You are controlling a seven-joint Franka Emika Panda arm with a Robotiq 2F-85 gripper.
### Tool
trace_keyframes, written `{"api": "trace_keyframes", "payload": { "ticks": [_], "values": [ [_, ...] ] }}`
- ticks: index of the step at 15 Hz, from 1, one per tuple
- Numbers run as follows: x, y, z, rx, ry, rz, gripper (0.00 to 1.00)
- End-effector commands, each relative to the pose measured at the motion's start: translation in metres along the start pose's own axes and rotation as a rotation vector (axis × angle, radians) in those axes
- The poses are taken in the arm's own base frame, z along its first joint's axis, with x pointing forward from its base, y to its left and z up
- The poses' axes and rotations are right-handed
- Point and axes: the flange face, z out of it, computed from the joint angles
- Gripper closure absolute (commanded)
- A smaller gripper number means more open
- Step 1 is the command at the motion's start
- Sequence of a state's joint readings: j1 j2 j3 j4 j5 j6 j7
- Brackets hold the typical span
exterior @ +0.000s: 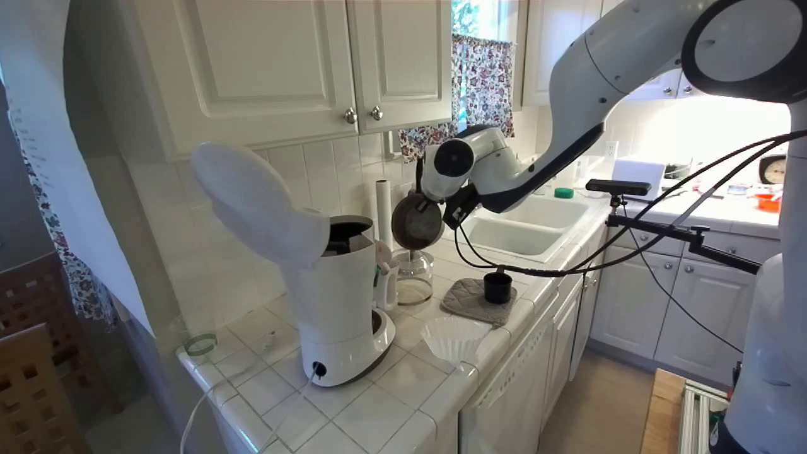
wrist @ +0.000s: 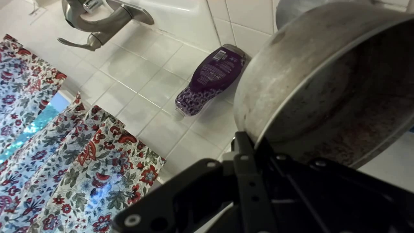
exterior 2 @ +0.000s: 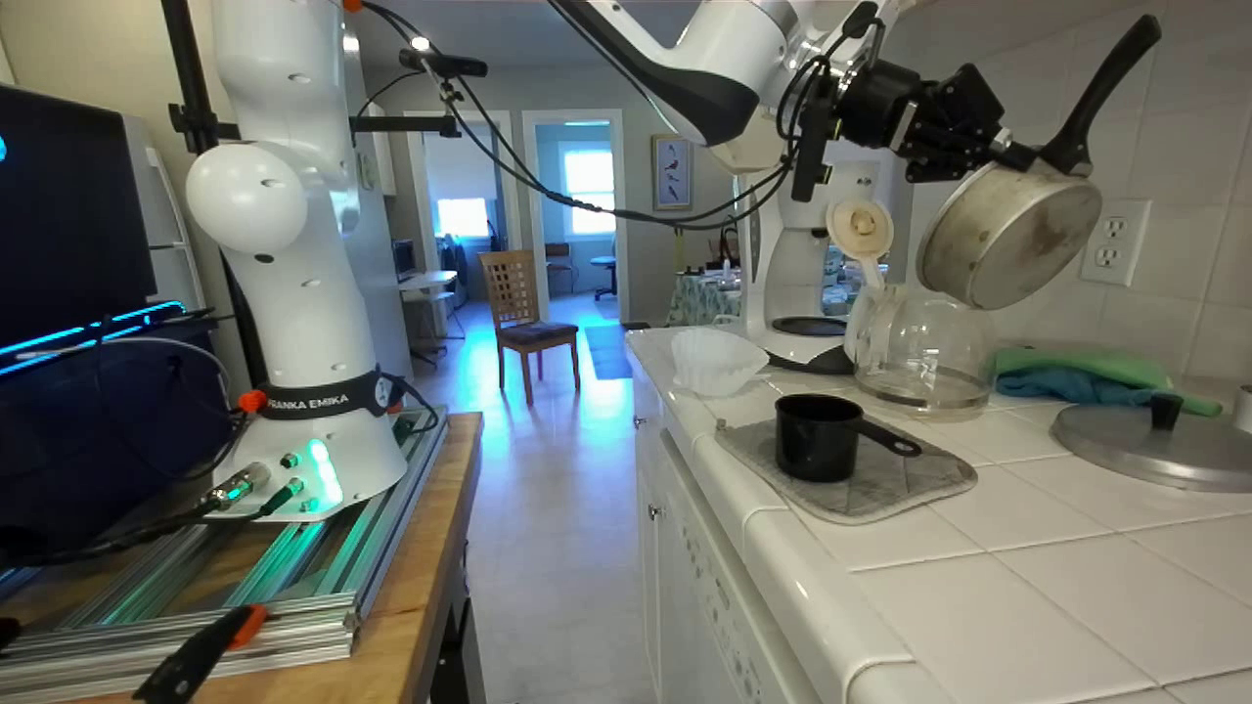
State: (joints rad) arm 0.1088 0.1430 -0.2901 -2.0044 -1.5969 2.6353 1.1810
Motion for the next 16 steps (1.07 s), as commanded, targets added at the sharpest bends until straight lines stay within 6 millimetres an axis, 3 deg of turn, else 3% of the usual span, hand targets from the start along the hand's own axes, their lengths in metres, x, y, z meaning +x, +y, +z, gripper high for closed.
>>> {"api": "trace_keyframes", "payload": {
  "ticks": [1, 16],
  "values": [
    [-0.001, 0.0, -0.013, -0.034, 0.028, 0.007, 0.98],
    [0.002, -0.009, -0.026, -0.101, 0.106, -0.019, 0.98]
  ]
}}
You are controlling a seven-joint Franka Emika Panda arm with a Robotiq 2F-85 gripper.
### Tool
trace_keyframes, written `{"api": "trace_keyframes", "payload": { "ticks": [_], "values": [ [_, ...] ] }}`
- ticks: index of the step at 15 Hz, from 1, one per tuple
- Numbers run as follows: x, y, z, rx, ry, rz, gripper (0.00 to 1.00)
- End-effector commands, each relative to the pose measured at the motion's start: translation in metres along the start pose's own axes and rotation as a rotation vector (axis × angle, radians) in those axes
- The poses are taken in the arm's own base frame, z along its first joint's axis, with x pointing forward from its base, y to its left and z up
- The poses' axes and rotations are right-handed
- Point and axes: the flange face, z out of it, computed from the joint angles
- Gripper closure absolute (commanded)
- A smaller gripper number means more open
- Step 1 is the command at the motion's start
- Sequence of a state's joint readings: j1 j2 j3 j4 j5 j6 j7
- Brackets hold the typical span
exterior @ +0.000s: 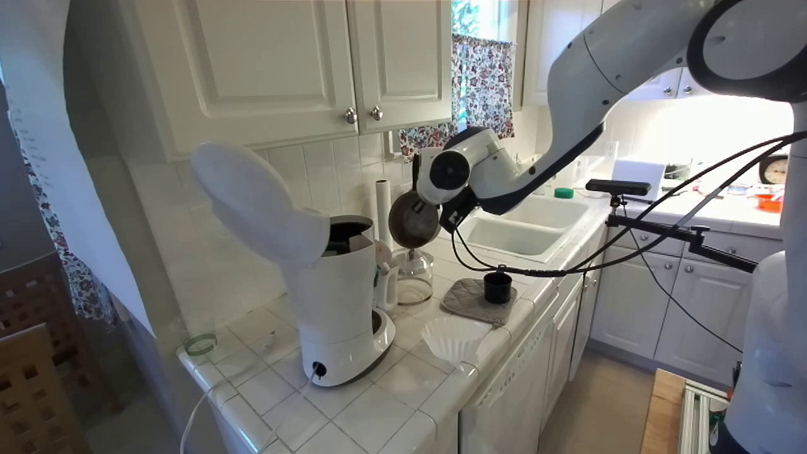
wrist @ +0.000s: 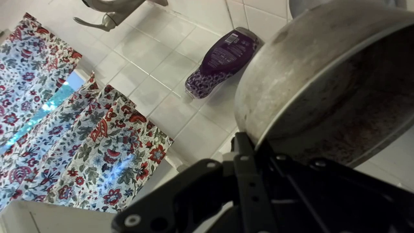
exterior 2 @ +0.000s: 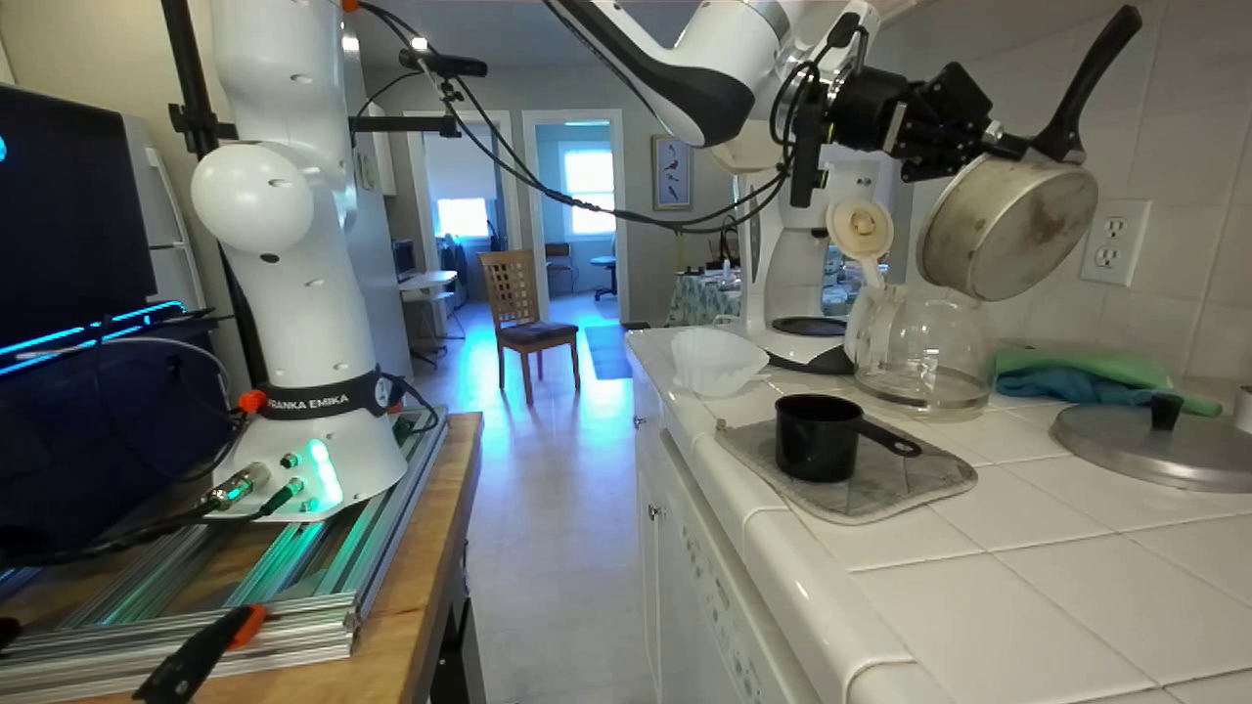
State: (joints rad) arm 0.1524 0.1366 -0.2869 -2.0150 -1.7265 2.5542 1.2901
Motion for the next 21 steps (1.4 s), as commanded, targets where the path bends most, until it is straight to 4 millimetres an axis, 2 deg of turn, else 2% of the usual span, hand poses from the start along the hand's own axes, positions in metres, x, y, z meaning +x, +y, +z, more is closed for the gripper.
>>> {"api": "trace_keyframes", "payload": {
  "ticks": [1, 7, 21],
  "values": [
    [0.001, 0.005, -0.017, -0.045, 0.05, -0.003, 0.98],
    [0.0, 0.0, -0.029, -0.065, 0.07, -0.013, 0.98],
    [-0.006, 0.006, -0.047, -0.129, 0.158, -0.027, 0.98]
  ]
}}
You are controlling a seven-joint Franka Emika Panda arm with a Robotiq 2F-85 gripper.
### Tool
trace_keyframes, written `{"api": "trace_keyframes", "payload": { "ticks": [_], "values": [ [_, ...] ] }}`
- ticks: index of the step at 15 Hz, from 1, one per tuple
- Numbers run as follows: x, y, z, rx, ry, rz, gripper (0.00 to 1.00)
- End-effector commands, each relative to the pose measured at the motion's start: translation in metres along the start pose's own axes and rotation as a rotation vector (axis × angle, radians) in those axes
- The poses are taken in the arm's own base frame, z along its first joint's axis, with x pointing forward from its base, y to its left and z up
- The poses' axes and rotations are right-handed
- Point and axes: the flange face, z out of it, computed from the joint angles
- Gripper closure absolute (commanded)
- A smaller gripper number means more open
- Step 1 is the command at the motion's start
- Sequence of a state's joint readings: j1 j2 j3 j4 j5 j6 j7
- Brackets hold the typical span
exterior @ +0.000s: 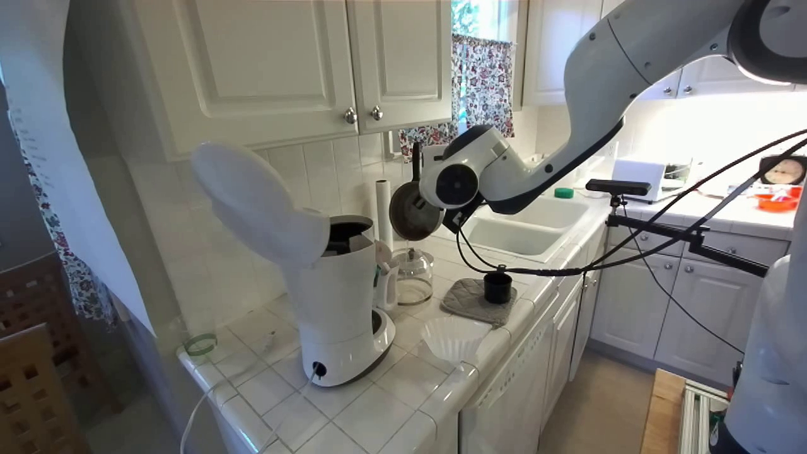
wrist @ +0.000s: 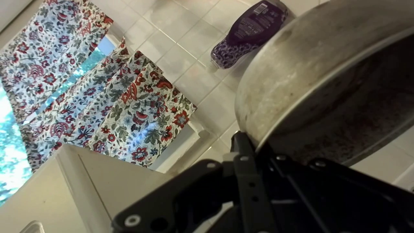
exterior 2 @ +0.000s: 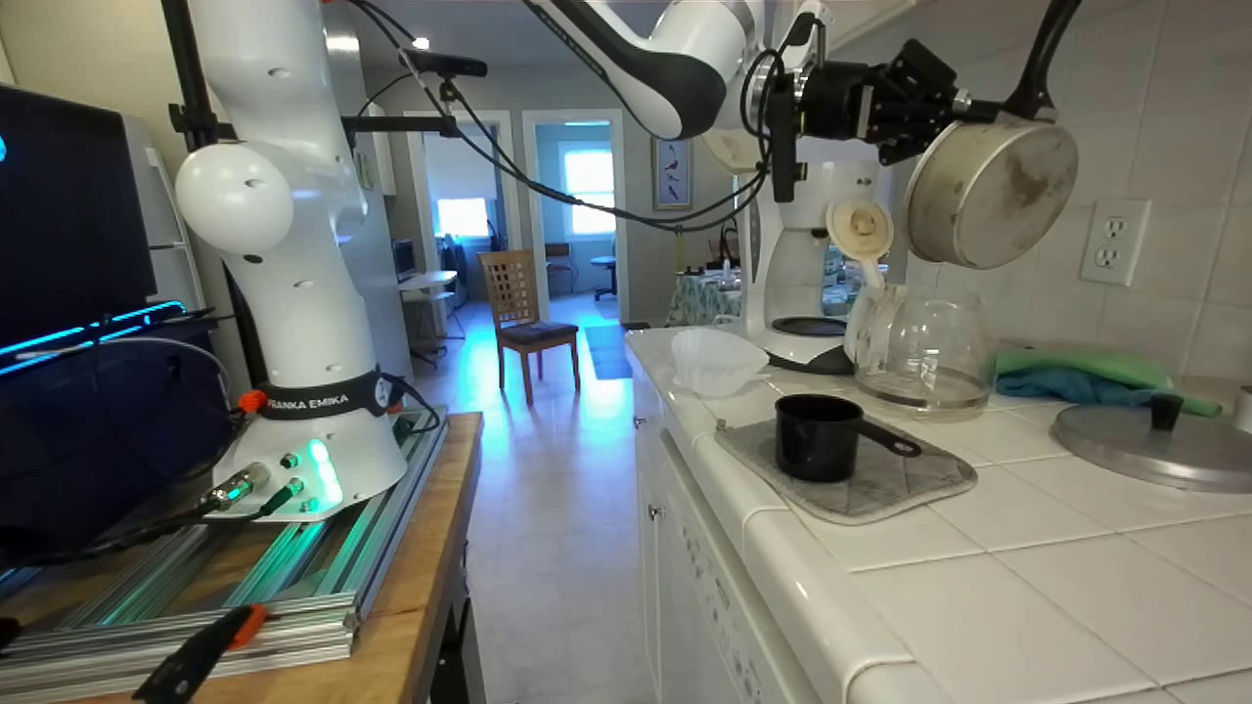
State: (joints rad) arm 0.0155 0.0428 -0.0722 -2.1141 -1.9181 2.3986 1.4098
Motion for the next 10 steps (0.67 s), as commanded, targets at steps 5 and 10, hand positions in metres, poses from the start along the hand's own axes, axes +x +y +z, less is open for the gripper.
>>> {"api": "trace_keyframes", "payload": {
  "ticks": [5, 10],
  "values": [
    [0.0, 0.013, -0.019, -0.043, 0.066, 0.007, 0.98],
    [0.003, 0.018, -0.025, -0.049, 0.083, 0.018, 0.98]
  ]
}}
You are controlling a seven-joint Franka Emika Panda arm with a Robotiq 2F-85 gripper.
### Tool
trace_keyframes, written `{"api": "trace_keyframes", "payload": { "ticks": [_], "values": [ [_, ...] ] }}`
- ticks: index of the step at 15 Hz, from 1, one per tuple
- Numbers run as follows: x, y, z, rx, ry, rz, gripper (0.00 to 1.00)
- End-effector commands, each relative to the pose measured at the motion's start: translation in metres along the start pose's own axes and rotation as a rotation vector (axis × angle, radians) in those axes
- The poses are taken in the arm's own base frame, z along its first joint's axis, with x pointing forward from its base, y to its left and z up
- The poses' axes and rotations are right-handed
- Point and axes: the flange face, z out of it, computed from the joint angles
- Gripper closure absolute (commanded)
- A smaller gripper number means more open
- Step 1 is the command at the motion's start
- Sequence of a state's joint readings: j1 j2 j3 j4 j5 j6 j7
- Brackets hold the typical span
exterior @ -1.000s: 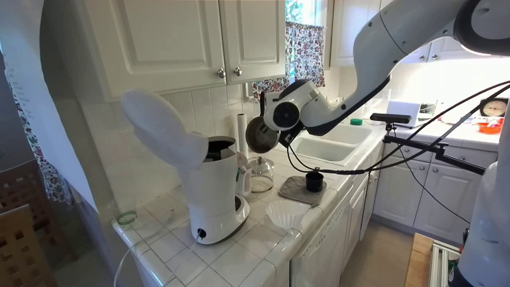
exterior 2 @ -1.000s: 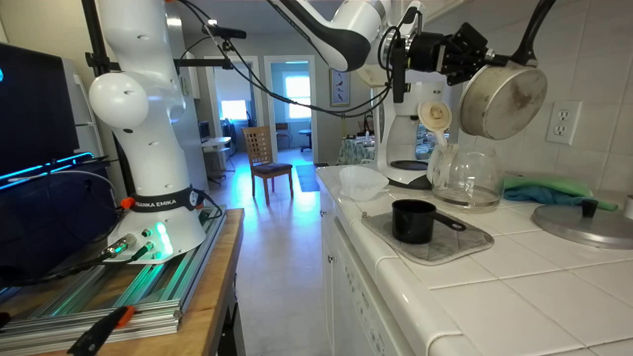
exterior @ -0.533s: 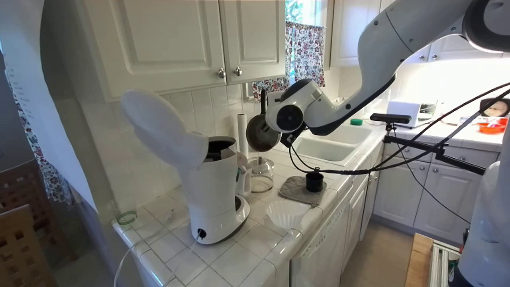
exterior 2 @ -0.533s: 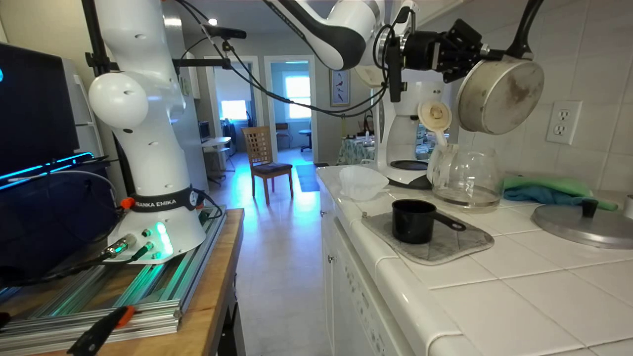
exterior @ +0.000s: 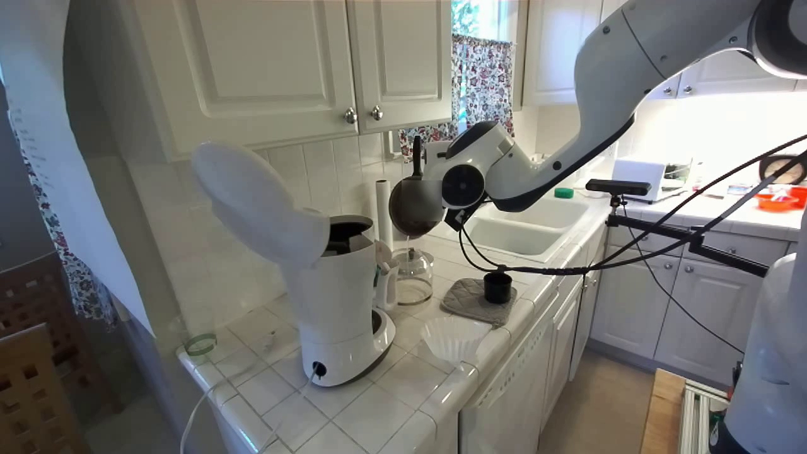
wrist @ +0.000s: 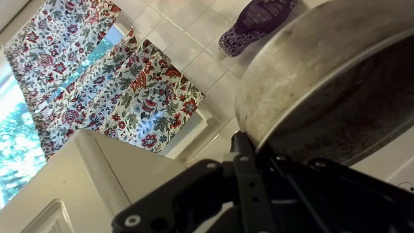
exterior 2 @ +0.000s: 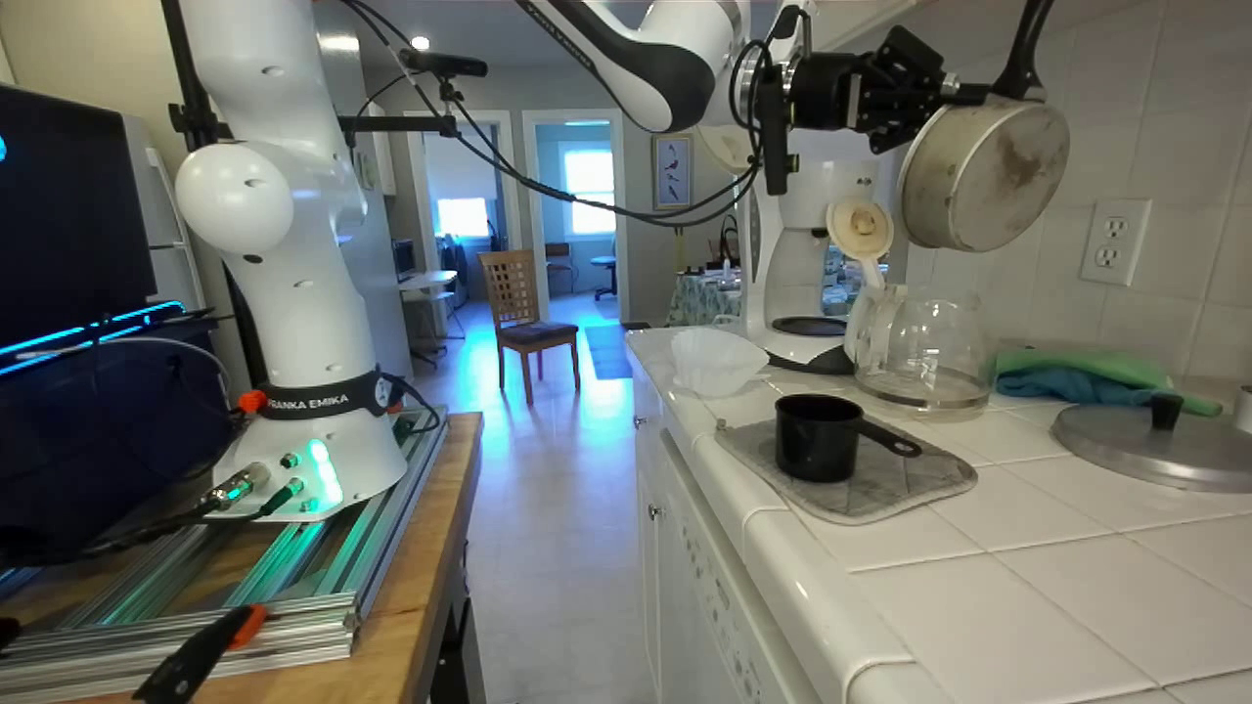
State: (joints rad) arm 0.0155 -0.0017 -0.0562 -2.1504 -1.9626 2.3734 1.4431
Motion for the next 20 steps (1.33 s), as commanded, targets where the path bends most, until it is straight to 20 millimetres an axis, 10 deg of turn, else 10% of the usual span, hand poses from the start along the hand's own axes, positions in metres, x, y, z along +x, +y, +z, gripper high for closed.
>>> {"api": "trace_keyframes", "payload": {
  "ticks": [1, 20],
  "values": [
    [0.002, 0.013, -0.012, -0.031, 0.047, 0.014, 0.98],
    [-0.017, 0.012, 0.001, -0.034, 0.005, 0.025, 0.98]
  ]
}}
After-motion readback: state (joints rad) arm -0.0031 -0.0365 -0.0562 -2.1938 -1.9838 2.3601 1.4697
